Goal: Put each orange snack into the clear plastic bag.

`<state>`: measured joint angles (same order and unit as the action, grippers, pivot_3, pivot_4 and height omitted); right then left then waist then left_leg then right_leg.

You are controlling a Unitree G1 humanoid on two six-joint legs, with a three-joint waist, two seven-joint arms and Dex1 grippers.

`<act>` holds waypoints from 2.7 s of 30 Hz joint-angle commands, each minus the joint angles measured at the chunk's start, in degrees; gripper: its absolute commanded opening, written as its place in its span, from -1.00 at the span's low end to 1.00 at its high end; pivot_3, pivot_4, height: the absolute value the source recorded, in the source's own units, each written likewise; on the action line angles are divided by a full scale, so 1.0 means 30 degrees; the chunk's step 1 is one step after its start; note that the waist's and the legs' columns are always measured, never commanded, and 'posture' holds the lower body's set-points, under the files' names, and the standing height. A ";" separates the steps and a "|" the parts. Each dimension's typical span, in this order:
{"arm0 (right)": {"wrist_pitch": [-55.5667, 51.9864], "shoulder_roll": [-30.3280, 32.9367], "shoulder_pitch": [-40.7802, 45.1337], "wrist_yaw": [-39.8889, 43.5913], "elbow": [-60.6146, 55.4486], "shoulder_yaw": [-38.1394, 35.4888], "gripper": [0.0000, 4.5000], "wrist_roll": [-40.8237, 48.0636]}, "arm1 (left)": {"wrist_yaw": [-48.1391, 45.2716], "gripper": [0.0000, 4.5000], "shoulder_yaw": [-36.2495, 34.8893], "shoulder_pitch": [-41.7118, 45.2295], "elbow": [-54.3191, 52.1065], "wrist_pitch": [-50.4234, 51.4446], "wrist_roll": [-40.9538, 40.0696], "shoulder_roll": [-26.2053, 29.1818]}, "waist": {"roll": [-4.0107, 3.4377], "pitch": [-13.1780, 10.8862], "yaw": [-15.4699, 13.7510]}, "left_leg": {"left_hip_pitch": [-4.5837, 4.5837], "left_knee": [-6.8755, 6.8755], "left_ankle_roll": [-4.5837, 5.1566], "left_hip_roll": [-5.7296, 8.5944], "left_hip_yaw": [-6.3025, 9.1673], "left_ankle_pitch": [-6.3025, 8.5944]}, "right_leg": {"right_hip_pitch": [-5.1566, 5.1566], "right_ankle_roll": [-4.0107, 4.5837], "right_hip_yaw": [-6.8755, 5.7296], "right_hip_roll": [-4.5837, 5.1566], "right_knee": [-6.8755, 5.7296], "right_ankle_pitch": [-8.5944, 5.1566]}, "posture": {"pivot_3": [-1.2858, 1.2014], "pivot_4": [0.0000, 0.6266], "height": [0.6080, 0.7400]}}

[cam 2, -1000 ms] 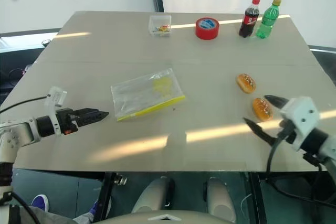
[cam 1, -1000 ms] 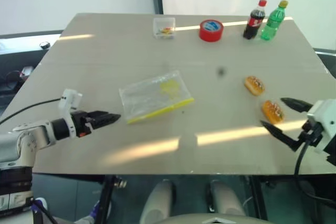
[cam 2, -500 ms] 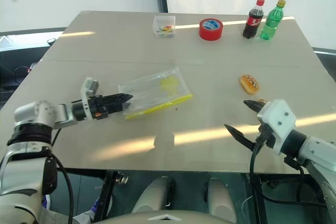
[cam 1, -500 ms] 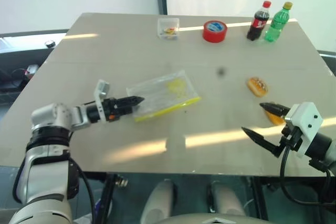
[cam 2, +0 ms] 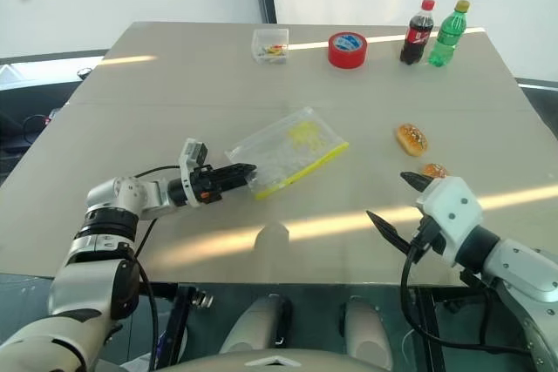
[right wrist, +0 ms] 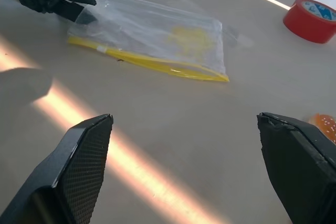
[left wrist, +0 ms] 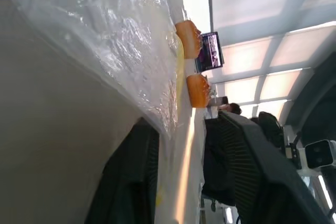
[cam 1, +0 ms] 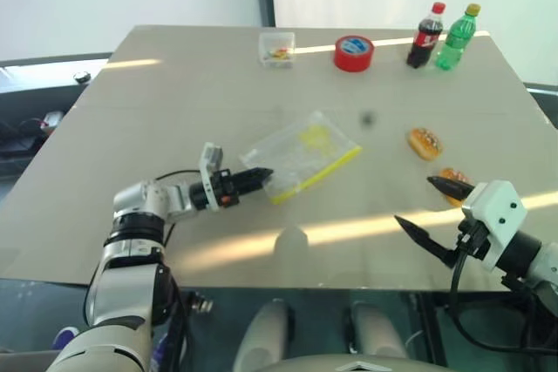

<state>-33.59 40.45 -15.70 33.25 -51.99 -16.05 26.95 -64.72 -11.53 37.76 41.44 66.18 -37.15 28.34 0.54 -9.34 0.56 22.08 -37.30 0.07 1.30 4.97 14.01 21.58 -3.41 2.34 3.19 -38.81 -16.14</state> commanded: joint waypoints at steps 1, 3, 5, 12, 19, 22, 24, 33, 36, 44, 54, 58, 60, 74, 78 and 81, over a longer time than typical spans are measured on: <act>0.0421 -0.0043 0.0268 -0.0350 -0.0599 0.0209 1.00 -0.0447 | 0.2068 -0.06 -0.0569 -0.0982 -0.0594 0.0323 -0.0051 -0.1128 | -0.0017 0.0035 -0.0038 | -0.0001 0.0000 0.0000 0.0000 0.0005 0.0000 | -0.0001 -0.0001 -0.0003 0.0000 -0.0001 0.0000 | 0.03 -0.52 1.00; 0.0504 -0.0100 0.0414 -0.0469 -0.0517 0.0473 1.00 -0.0681 | 0.2976 -0.06 -0.1172 -0.1209 -0.1617 0.1026 -0.0469 -0.1598 | -0.0033 0.0054 -0.0072 | -0.0004 -0.0001 -0.0001 0.0002 0.0009 0.0000 | -0.0005 -0.0002 -0.0007 -0.0002 -0.0004 -0.0001 | 0.03 -0.52 1.00; 0.0665 -0.0204 0.0557 -0.0579 -0.0404 0.0748 1.00 -0.0966 | 0.4898 -0.06 -0.2193 -0.1428 -0.2742 0.1370 -0.0768 -0.2362 | -0.0033 0.0055 -0.0123 | -0.0003 -0.0001 -0.0001 0.0003 0.0011 0.0000 | -0.0005 -0.0003 -0.0007 -0.0002 -0.0003 -0.0001 | 0.03 -0.52 1.00; 0.1060 -0.0560 0.1091 -0.0796 0.0068 0.1574 1.00 -0.1677 | 0.9937 0.84 -0.4343 -0.1398 -0.5309 0.3404 -0.1636 -0.4677 | -0.0006 0.0078 -0.0340 | 0.0002 -0.0007 -0.0003 0.0010 0.0017 -0.0001 | -0.0005 -0.0009 -0.0012 0.0002 0.0004 -0.0001 | 0.03 -0.52 1.00; 0.2563 -0.0697 0.2332 -0.0997 0.1087 0.3104 1.00 -0.3544 | 1.2930 0.04 -0.6687 -0.0183 -0.5080 0.5257 -0.2793 -0.5864 | 0.0039 0.0068 -0.0357 | 0.0009 -0.0009 -0.0005 0.0023 0.0021 -0.0001 | -0.0003 -0.0016 -0.0015 -0.0008 0.0014 -0.0003 | 0.03 -0.52 1.00; 0.3913 -0.0651 0.3236 -0.1436 0.2217 0.4652 1.00 -0.5861 | 1.4104 -0.62 -0.8773 0.0656 -0.5166 0.7058 -0.3924 -0.6291 | 0.0052 0.0059 -0.0191 | 0.0023 -0.0006 -0.0007 0.0026 0.0019 -0.0001 | 0.0013 -0.0016 -0.0015 -0.0011 0.0015 -0.0004 | 0.03 -0.52 1.00; 0.4568 -0.0784 0.4024 -0.1775 0.3085 0.5887 1.00 -0.7347 | 1.5143 -0.99 -1.0384 0.1405 -0.5194 0.8171 -0.4390 -0.6710 | 0.0073 0.0047 -0.0147 | 0.0028 -0.0005 -0.0009 0.0029 0.0031 -0.0002 | 0.0016 -0.0018 -0.0029 -0.0012 0.0017 -0.0005 | 0.03 -0.52 1.00; 0.7378 -0.2264 0.8509 -0.3745 0.8567 1.0667 1.00 -1.4232 | 2.0245 -0.99 -1.2676 0.3447 -0.4564 0.8775 -0.9984 -0.7022 | 0.0278 -0.0084 0.0101 | 0.0080 0.0003 -0.0124 0.0018 0.0056 -0.0063 | 0.0069 -0.0014 -0.0047 -0.0010 0.0022 -0.0001 | 0.03 -0.52 1.00; 0.8554 -0.2932 1.0191 -0.4709 1.1049 1.1647 1.00 -1.6224 | 2.2021 -0.99 -1.2606 0.3706 -0.4545 0.8775 -1.2092 -0.7009 | 0.0282 -0.0086 0.0116 | 0.0140 0.0002 -0.0130 0.0018 0.0040 -0.0066 | 0.0153 -0.0011 -0.0023 -0.0005 0.0009 0.0003 | 0.03 -0.52 1.00; 1.0845 -0.4109 1.4067 -0.8592 1.6559 1.1943 1.00 -2.0179 | 2.5359 -0.99 -1.1092 0.3117 -0.4781 0.8765 -1.6985 -0.6090 | 0.0309 -0.0102 0.0058 | 0.0282 0.0005 -0.0160 0.0024 0.0021 -0.0086 | 0.0317 0.0001 0.0010 0.0000 -0.0037 0.0011 | 0.03 -0.52 1.00; 1.2940 -0.4894 1.4863 -0.8106 1.9037 1.1896 0.73 -1.9445 | 2.8001 -1.00 -0.6674 0.0886 -0.6771 0.5892 -2.3570 -0.4675 | 0.0308 -0.0102 0.0125 | 0.0272 0.0006 -0.0161 0.0014 -0.0003 -0.0087 | 0.0322 0.0005 0.0037 -0.0005 -0.0049 0.0013 | 0.03 -0.52 1.00; 1.3429 -0.5038 1.5148 -0.7663 1.9773 1.1688 0.13 -1.8938 | 2.8525 -1.00 -0.5181 0.0074 -0.7802 0.4266 -2.5244 -0.4187 | 0.0309 -0.0102 0.0128 | 0.0271 0.0006 -0.0161 0.0012 -0.0010 -0.0087 | 0.0325 0.0006 0.0047 -0.0008 -0.0048 0.0014 | 0.03 -0.52 1.00; 1.3618 -0.4987 1.5192 -0.7601 1.9948 1.1576 -0.23 -1.8849 | 2.8249 -1.00 -0.4850 -0.0156 -0.8216 0.3859 -2.5283 -0.4032 | 0.0309 -0.0102 0.0100 | 0.0272 0.0006 -0.0160 0.0018 -0.0010 -0.0088 | 0.0324 0.0007 0.0045 -0.0009 -0.0045 0.0014 | 0.03 -0.52 1.00; 1.3308 -0.4656 1.7085 -0.7236 2.1994 0.9989 -1.00 -1.7792 | 2.4721 -0.28 -0.3245 -0.1572 -1.0969 0.1360 -2.2394 -0.0893 | 0.0304 -0.0104 0.0156 | 0.0272 0.0009 -0.0158 0.0037 -0.0021 -0.0089 | 0.0331 0.0011 0.0051 -0.0028 -0.0043 0.0014 | 0.03 -0.52 1.00; 1.2911 -0.4430 1.8211 -0.6024 2.3356 1.0123 -1.00 -1.7650 | 1.6279 0.24 0.0697 -0.3143 -1.7923 -0.2556 -1.2156 0.3355 | 0.0298 -0.0152 0.0266 | 0.0288 0.0045 -0.0159 0.0057 -0.0040 -0.0090 | 0.0342 0.0017 0.0054 -0.0051 -0.0018 0.0013 | 0.03 -0.52 1.00; 1.2309 -0.4660 1.9202 -0.5192 2.4001 1.0090 -1.00 -1.7319 | 1.2808 0.24 0.3426 -0.4005 -2.0891 -0.7674 -0.5607 0.5548 | 0.0246 -0.0184 0.0290 | 0.0275 0.0084 -0.0160 0.0058 -0.0060 -0.0090 | 0.0341 0.0020 0.0070 -0.0046 0.0009 0.0011 | 0.03 -0.52 1.00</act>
<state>3.72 26.40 39.70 16.80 21.13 15.22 -26.00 -21.21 -3.86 26.10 -16.50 49.35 -61.16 44.20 1.28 -9.90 1.43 22.90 -37.03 -0.41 1.46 4.77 13.74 22.60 -3.34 2.57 3.05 -38.79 -16.11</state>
